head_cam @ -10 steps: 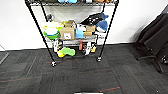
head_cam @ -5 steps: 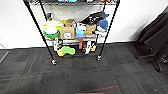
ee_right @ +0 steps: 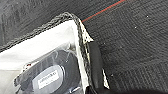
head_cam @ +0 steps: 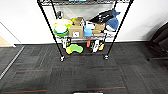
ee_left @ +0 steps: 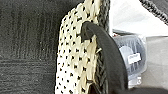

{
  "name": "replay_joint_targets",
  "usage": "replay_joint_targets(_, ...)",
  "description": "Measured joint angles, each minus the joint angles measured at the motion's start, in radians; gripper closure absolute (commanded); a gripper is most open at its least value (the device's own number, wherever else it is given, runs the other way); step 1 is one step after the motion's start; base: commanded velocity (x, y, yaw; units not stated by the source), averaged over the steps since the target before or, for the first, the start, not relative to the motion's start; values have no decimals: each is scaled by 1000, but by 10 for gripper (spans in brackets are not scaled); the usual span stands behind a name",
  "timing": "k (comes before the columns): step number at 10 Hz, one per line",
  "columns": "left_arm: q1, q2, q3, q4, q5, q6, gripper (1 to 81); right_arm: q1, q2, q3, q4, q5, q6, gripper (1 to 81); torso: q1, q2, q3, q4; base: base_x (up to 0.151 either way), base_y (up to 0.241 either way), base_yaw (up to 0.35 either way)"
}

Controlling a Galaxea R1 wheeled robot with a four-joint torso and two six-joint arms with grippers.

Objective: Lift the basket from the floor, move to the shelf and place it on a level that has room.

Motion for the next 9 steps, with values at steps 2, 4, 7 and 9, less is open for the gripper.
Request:
replay_joint_targets(2, -5, 0, 0, 0, -5, 0, 811, 8, -7, 20, 0, 3, 0, 811, -40, 62, 0, 4, 0, 0, 0)
replay_joint_targets(4, -10, 0, 5, 0, 1, 0, 811, 8, -21, 58, 0, 2, 0, 811, -74, 117, 16, 4, 0, 0, 0)
replay_joint_targets(7, -15, -14, 21, 0, 0, -2, 811, 30, -29, 112, -1, 1, -3, 811, -135, 209, 108, 5, 0, 0, 0)
replay_joint_targets(9, -19, -11, 22, 0, 4, -2, 811, 32, -40, 140, -1, -4, -4, 811, -180, 278, 171, 5, 0, 0, 0)
